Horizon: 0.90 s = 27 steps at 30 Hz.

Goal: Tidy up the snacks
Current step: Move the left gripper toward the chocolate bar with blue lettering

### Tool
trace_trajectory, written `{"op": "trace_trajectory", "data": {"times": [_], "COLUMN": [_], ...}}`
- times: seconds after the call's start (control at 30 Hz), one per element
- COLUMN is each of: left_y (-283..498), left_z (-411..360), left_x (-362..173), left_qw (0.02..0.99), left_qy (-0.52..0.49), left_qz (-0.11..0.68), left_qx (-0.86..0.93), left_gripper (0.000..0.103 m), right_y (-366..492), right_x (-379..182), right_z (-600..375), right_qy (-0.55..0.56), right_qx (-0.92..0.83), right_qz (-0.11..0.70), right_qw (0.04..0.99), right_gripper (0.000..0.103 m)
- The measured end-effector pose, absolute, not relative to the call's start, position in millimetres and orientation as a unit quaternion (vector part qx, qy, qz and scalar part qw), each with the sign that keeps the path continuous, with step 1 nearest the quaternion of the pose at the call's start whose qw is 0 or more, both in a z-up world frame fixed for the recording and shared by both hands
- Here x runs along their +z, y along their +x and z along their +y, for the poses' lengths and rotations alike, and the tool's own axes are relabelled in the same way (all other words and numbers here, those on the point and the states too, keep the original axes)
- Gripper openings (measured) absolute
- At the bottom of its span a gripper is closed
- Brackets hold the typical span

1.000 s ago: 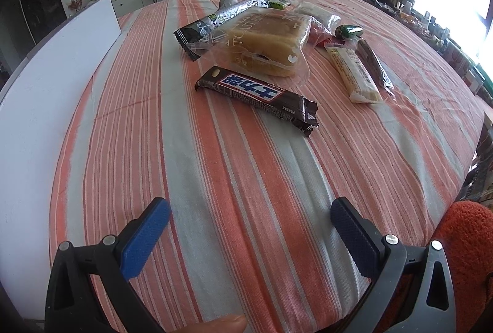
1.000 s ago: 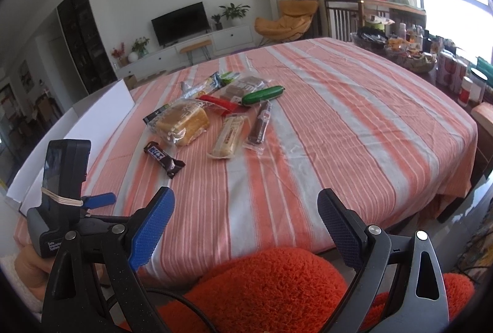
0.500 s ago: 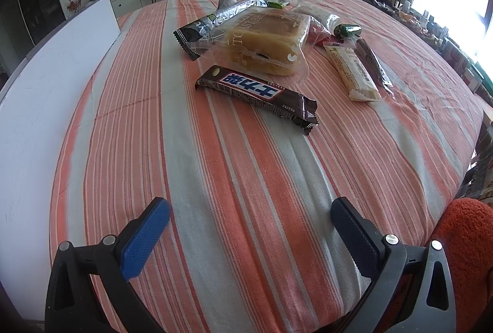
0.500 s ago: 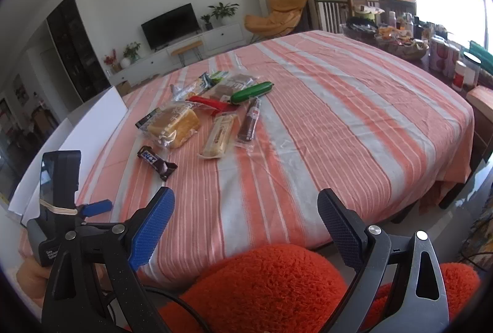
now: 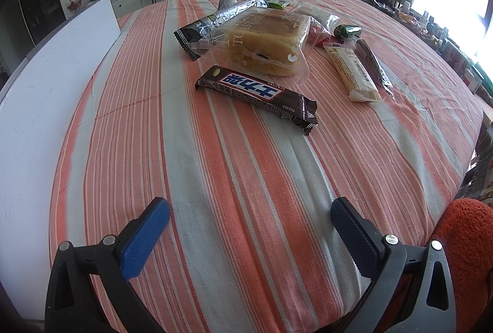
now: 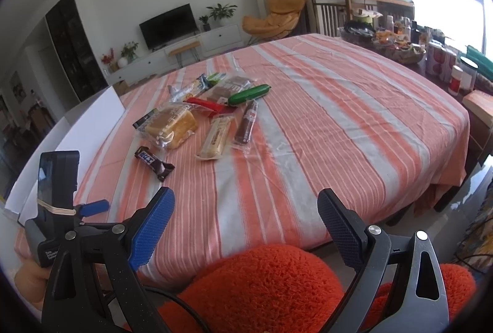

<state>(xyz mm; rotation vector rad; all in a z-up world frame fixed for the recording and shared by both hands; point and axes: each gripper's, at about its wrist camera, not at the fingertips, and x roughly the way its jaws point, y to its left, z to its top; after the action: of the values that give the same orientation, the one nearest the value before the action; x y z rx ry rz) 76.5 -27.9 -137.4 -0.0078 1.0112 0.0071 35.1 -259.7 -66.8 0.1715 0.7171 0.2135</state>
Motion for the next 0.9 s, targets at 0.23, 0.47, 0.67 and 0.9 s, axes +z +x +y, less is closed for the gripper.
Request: {"op": "trace_trajectory", "data": {"times": [0.23,0.47,0.67,0.9], "left_y": [77,77,79,113], "left_z": [-28,-28,-27,-7], "left_x": [-137,-137,-136,-122], "left_qw": [0.875,0.873,0.867,0.845], "left_qy": [-0.004,-0.003,-0.002,-0.119], "left_qz": [0.484,0.488,0.498,0.519], "left_qx": [0.003,0.001,-0.004,-0.046], "left_gripper": [0.103,0.103,0.103,0.103], "right_y": [35,34,34,35], "right_x": [-66,-64,-64,-63], "right_z": [-260,-261,-260,-261], "right_qy": [0.083,0.081,0.080,0.084], "right_qx": [0.103,0.102,0.102,0.102], "right_qz": [0.348,0.346,0.346,0.346], "right_qw": [0.928,0.929,0.929,0.929], "right_gripper": [0.096,0.096,0.096,0.096]}}
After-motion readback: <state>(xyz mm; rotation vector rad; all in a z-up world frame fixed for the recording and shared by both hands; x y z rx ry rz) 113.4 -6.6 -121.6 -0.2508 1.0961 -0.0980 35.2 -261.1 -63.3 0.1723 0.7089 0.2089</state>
